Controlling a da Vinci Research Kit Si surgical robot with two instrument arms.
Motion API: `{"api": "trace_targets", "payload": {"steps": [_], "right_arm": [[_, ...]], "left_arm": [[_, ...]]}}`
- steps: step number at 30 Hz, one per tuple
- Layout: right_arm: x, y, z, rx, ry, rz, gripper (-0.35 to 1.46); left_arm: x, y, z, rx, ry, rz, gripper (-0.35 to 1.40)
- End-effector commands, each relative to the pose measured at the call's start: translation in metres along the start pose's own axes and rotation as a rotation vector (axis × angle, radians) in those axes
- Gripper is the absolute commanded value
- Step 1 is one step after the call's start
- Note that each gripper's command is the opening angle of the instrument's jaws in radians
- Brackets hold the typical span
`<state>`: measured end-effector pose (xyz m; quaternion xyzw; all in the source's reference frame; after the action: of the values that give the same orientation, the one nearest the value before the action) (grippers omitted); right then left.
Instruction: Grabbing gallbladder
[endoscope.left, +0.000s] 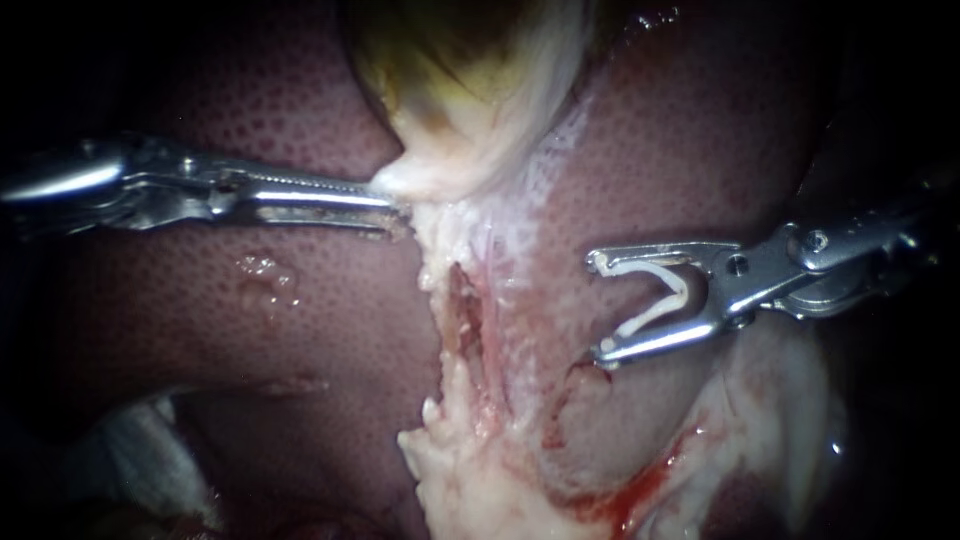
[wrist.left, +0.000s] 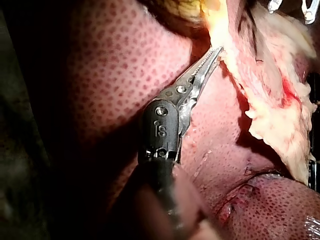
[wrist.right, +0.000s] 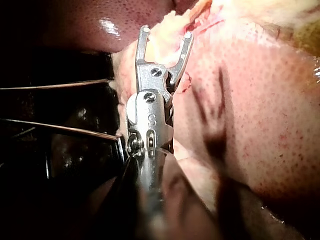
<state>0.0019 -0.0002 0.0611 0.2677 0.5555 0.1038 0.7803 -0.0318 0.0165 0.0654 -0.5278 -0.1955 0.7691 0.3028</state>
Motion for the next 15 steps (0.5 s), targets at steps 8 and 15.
{"api": "trace_targets", "payload": {"steps": [8,15], "right_arm": [[0.0000,0.0000,0.0000,0.000,0.000,0.000,0.60],[0.0000,0.0001,0.0000,-0.001,0.000,0.000,0.60]], "left_arm": [[0.0028,-0.0006,-0.0038,0.024,0.058,0.040,-0.35],[0.0034,-0.0002,-0.0046,0.037,0.060,0.039,-0.35]]}}
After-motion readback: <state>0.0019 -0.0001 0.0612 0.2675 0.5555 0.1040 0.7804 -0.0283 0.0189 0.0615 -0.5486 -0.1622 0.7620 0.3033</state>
